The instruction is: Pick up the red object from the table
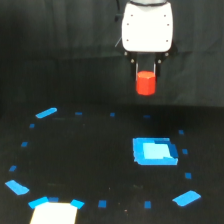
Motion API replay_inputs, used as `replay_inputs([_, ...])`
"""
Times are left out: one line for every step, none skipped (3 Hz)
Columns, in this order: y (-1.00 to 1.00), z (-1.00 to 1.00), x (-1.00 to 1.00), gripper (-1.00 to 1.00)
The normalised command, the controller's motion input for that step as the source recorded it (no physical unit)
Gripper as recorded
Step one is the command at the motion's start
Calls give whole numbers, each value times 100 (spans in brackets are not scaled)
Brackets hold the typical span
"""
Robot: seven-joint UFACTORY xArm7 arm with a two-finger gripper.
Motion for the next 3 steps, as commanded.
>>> replay_inputs([-10, -90, -30, -63])
replay_inputs([8, 85, -38, -100])
replay_inputs([-12, 100, -12, -100])
